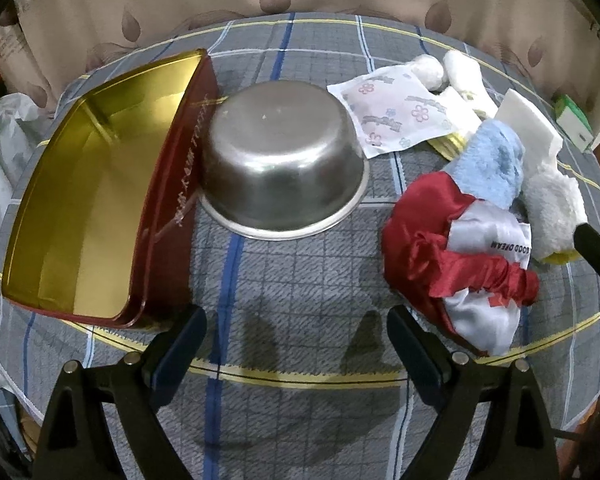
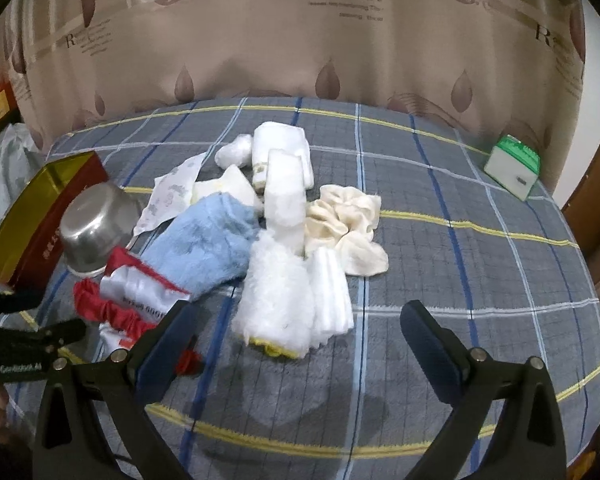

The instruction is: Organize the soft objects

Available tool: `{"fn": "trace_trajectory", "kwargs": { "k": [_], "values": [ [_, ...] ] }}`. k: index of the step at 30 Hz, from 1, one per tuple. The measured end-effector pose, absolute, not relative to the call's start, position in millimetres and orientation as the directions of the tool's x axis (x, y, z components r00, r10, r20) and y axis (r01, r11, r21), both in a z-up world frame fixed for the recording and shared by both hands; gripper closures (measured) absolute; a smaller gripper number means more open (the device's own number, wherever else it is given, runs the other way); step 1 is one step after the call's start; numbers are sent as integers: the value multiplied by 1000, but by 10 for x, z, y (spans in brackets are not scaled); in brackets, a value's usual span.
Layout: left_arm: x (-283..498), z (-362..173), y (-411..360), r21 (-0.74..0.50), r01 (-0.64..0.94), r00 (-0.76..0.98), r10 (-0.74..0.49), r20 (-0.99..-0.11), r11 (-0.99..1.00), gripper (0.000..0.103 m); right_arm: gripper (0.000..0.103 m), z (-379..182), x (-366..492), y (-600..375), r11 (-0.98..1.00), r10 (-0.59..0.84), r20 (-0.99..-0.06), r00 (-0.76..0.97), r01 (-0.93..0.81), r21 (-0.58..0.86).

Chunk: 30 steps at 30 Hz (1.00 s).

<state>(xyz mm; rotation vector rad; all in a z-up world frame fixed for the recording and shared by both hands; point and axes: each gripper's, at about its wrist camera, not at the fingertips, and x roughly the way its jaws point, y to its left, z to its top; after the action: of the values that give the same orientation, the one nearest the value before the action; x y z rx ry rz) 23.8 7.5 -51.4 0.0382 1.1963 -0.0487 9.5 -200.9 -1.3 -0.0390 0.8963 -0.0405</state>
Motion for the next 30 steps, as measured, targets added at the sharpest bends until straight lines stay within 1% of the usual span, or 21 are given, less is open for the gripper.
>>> {"fn": "trace_trajectory", "kwargs": {
  "k": [3, 11, 18, 20, 21, 22, 23, 24, 26, 27, 29, 30],
  "values": [
    [241, -517, 59, 3, 67, 365, -22, -931, 998, 9, 9, -44, 174, -1984, 998, -50, -784, 619, 6, -59],
    [287, -523, -6, 6, 98, 366, -30, -930, 995, 9, 11, -28, 74, -1978, 995, -50, -772, 633, -35, -93],
    [340, -527, -117, 9, 139, 377, -44, -925, 990, 9, 17, -9, 54, -2013, 995, -10, -760, 649, -67, -71],
    [362, -541, -135, 6, 144, 374, -48, -926, 990, 9, 21, -40, 106, -2021, 996, 1, -765, 644, -71, -58],
    [372, -548, -143, 12, 145, 374, -44, -926, 989, 9, 28, -50, 120, -2026, 996, 8, -766, 643, -72, -50],
    [383, -552, -144, 16, 147, 374, -41, -926, 989, 9, 33, -60, 138, -2033, 997, 16, -765, 643, -72, -39],
    [391, -553, -154, 21, 151, 376, -38, -926, 988, 9, 36, -73, 158, -2038, 997, 32, -766, 642, -78, -24],
    [398, -552, -159, 24, 152, 378, -36, -925, 988, 9, 40, -84, 169, -2037, 996, 47, -767, 640, -88, -13],
    [412, -557, -170, 34, 156, 384, -29, -923, 987, 9, 45, -108, 180, -2032, 995, 61, -765, 641, -99, -4],
    [435, -560, -186, 36, 159, 384, -28, -923, 987, 9, 45, -116, 183, -2026, 994, 68, -765, 641, -105, 0],
    [459, -570, -206, 38, 163, 382, -28, -924, 986, 9, 54, -137, 198, -1997, 991, 94, -766, 637, -131, 13],
    [468, -575, -216, 40, 165, 382, -27, -924, 985, 9, 56, -139, 195, -1989, 990, 103, -762, 639, -138, 17]
  ]
}}
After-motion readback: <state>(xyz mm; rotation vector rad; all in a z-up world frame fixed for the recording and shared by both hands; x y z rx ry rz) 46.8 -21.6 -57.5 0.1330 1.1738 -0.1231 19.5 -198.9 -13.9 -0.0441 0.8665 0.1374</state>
